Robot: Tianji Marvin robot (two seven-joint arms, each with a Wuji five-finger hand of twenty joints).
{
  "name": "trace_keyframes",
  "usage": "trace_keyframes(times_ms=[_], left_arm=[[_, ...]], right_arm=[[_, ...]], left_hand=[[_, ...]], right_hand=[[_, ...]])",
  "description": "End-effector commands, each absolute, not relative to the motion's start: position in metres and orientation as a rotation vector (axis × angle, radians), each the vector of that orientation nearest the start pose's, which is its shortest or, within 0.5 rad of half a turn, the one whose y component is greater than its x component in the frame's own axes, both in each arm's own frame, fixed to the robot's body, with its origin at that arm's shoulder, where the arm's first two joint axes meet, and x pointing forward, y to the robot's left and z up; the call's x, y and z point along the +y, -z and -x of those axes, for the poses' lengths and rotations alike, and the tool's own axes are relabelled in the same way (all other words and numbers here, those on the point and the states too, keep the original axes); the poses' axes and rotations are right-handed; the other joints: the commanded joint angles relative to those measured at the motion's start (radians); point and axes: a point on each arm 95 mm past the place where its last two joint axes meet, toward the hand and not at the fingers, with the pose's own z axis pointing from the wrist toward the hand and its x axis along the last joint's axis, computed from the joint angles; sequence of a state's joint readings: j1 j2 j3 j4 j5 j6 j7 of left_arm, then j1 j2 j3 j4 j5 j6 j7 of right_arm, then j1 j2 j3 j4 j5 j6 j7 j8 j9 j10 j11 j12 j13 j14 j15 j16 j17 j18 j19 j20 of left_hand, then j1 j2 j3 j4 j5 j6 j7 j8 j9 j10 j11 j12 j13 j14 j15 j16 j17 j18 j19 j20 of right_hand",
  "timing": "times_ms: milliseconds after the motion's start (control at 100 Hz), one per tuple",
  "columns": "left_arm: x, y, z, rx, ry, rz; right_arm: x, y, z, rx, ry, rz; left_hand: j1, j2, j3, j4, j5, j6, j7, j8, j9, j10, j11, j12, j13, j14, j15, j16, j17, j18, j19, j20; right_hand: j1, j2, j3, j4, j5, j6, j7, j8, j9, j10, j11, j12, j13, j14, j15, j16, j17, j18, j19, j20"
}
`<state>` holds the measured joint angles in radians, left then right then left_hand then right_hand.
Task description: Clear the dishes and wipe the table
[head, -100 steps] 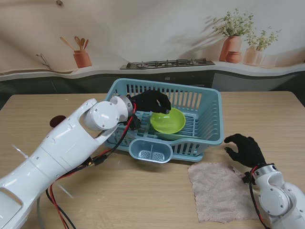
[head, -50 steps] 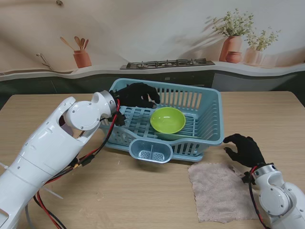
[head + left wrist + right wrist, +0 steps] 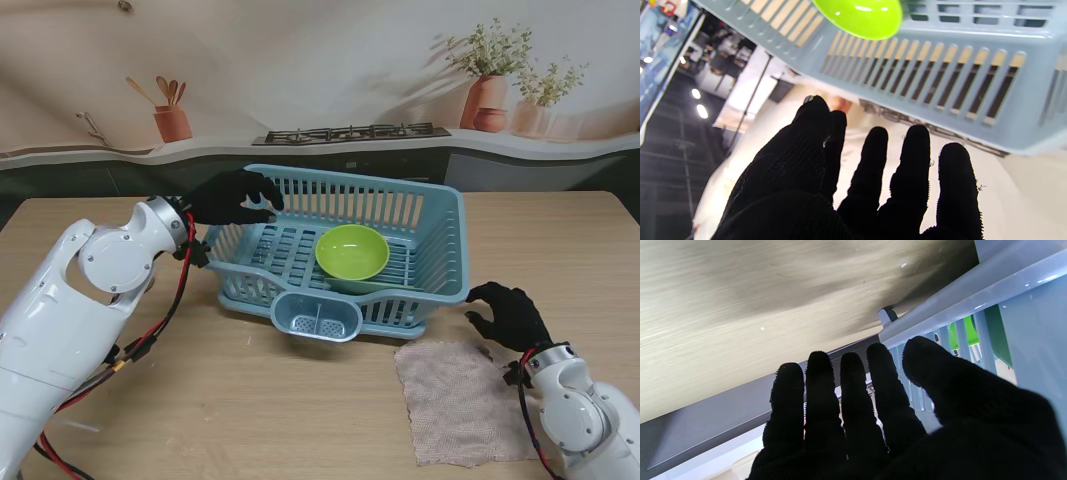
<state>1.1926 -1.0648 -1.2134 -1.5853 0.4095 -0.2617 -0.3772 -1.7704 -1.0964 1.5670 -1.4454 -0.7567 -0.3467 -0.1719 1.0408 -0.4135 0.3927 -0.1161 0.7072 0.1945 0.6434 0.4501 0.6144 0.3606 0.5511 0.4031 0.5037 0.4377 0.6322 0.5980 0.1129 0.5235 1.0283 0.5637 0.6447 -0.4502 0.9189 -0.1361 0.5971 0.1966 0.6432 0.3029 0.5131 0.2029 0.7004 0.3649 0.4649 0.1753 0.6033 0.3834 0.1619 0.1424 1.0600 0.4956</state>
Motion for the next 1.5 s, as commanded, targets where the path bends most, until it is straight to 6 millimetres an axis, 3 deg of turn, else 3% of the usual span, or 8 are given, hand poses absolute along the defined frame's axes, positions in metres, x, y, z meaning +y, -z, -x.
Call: trace_keyframes(times_ms=[0, 390, 730, 790, 940, 1100, 1360, 1490], left_arm=[[-0.006, 0.184, -0.475, 1.625, 2.0, 1.25], [0.062, 0.198, -0.454, 1.501, 1.934, 1.096], [0.104, 0.213, -0.431, 1.421, 1.894, 1.018], [0.109, 0.215, -0.428, 1.399, 1.891, 1.009], [0.123, 0.223, -0.419, 1.366, 1.865, 0.975], [0.137, 0.234, -0.408, 1.331, 1.825, 0.956], [0.158, 0.255, -0.393, 1.324, 1.713, 0.951], [0.168, 0.266, -0.389, 1.34, 1.645, 0.945]], right_arm=[[-0.132, 0.368, -0.352, 1.217, -1.625, -1.459], [-0.128, 0.37, -0.35, 1.214, -1.613, -1.481], [-0.127, 0.371, -0.348, 1.22, -1.605, -1.491], [-0.127, 0.371, -0.347, 1.221, -1.605, -1.493], [-0.126, 0.371, -0.348, 1.225, -1.602, -1.495], [-0.126, 0.371, -0.347, 1.229, -1.597, -1.498], [-0.124, 0.373, -0.347, 1.239, -1.591, -1.506], [-0.123, 0.373, -0.347, 1.243, -1.587, -1.51]], left_hand=[[0.038, 0.02, -0.014, 0.039, -0.034, -0.017, 0.017, -0.001, -0.019, -0.026, 0.013, 0.005, 0.003, 0.007, 0.012, 0.008, 0.004, -0.003, 0.041, 0.017], [0.052, -0.005, 0.024, 0.042, -0.036, -0.012, 0.02, -0.001, -0.022, -0.024, 0.015, 0.007, 0.001, 0.01, 0.017, 0.008, 0.004, -0.02, 0.039, 0.016], [0.047, -0.008, 0.042, 0.034, -0.035, -0.009, 0.021, -0.004, -0.023, -0.02, 0.016, 0.008, -0.002, 0.014, 0.02, 0.007, 0.003, -0.025, 0.04, 0.016], [0.05, -0.016, 0.051, 0.035, -0.034, 0.003, 0.017, -0.009, -0.028, -0.01, 0.015, 0.007, -0.007, 0.019, 0.019, 0.006, 0.004, -0.045, 0.036, 0.013], [-0.013, -0.053, 0.189, 0.005, -0.03, 0.02, -0.03, -0.018, -0.054, -0.006, -0.001, -0.001, -0.036, 0.017, 0.005, -0.02, -0.006, -0.088, 0.006, -0.011], [-0.058, -0.05, 0.218, 0.003, -0.039, 0.032, -0.063, -0.025, -0.085, -0.007, -0.008, -0.003, -0.069, 0.014, -0.007, -0.027, -0.033, -0.107, -0.014, -0.023], [-0.11, -0.04, 0.238, 0.001, -0.046, 0.042, -0.094, -0.022, -0.107, -0.01, -0.016, -0.008, -0.096, 0.011, -0.022, -0.033, -0.063, -0.093, -0.032, -0.033], [-0.178, -0.035, 0.276, 0.006, -0.049, 0.032, -0.126, -0.008, -0.122, -0.021, -0.025, -0.013, -0.113, 0.0, -0.043, -0.034, -0.092, -0.076, -0.065, -0.055]], right_hand=[[-0.037, -0.01, 0.023, 0.035, 0.017, 0.005, -0.003, 0.01, -0.002, -0.001, -0.009, -0.01, -0.029, -0.014, -0.01, -0.005, -0.014, -0.011, -0.009, 0.005], [-0.044, -0.017, 0.027, 0.038, 0.019, 0.004, -0.005, 0.01, -0.001, -0.001, -0.011, -0.01, -0.03, -0.015, -0.011, -0.005, -0.017, -0.013, -0.011, 0.006], [-0.046, -0.02, 0.03, 0.037, 0.029, 0.007, -0.006, 0.011, 0.007, 0.001, -0.011, -0.011, -0.029, -0.013, -0.011, -0.006, -0.018, -0.009, -0.012, 0.007], [-0.047, -0.02, 0.03, 0.037, 0.029, 0.006, -0.006, 0.011, 0.005, 0.001, -0.012, -0.011, -0.029, -0.012, -0.012, -0.006, -0.017, -0.009, -0.012, 0.007], [-0.047, -0.021, 0.031, 0.037, 0.028, 0.006, -0.007, 0.011, 0.005, 0.0, -0.011, -0.011, -0.03, -0.012, -0.011, -0.006, -0.018, -0.013, -0.013, 0.007], [-0.047, -0.021, 0.031, 0.037, 0.028, 0.006, -0.007, 0.011, 0.005, 0.001, -0.012, -0.011, -0.03, -0.013, -0.011, -0.006, -0.018, -0.008, -0.013, 0.008], [-0.048, -0.021, 0.031, 0.037, 0.029, 0.005, -0.007, 0.012, 0.007, 0.0, -0.012, -0.01, -0.031, -0.013, -0.012, -0.006, -0.019, -0.012, -0.014, 0.008], [-0.05, -0.021, 0.031, 0.037, 0.028, 0.002, -0.009, 0.012, 0.006, 0.0, -0.013, -0.011, -0.032, -0.013, -0.012, -0.006, -0.021, -0.013, -0.015, 0.009]])
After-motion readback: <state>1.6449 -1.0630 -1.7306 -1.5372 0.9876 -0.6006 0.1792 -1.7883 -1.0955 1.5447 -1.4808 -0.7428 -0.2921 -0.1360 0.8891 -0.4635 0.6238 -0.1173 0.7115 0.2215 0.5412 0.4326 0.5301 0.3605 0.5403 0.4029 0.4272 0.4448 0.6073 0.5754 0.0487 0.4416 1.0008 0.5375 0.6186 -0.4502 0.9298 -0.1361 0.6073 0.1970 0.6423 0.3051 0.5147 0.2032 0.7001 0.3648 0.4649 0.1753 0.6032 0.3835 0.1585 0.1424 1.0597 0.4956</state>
